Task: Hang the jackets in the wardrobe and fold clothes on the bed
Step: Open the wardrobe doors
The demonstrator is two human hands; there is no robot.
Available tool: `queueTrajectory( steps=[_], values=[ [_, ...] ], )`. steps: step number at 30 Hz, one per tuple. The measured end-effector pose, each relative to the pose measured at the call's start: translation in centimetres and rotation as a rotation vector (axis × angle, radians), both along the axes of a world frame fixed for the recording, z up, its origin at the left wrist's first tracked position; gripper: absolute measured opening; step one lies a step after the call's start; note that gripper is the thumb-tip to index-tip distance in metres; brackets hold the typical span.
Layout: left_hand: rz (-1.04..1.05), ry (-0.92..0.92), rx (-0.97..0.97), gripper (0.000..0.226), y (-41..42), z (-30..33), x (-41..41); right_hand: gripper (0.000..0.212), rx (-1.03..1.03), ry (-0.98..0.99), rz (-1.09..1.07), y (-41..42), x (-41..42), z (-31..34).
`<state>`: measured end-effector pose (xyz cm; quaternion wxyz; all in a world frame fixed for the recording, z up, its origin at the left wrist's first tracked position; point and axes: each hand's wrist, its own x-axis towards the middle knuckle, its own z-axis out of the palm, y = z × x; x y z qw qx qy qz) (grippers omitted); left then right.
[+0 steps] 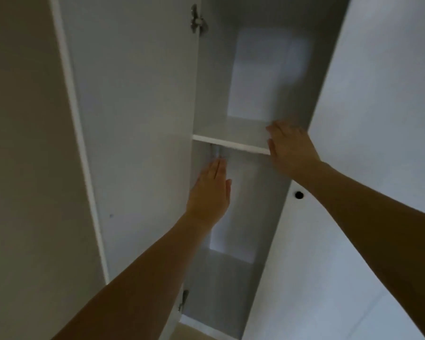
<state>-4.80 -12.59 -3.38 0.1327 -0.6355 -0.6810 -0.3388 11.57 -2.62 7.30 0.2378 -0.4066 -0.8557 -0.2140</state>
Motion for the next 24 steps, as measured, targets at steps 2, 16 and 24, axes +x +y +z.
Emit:
queueTrajectory(
  steps=[2,16,24],
  values=[
    [-0.072,-0.049,-0.077,0.052,3.1,-0.4,2.6,0.047,0.050,-0.126,-0.059,2.3,2.5,0.3],
    [-0.482,-0.475,-0.533,0.042,24.7,-2.6,11.0,0.051,0.288,-0.689,-0.341,16.5,7.4,-0.4],
    [-0.500,-0.554,-0.384,0.031,25.1,-5.0,11.4,0.040,0.305,-0.654,-0.325,15.3,7.4,-0.9]
  ],
)
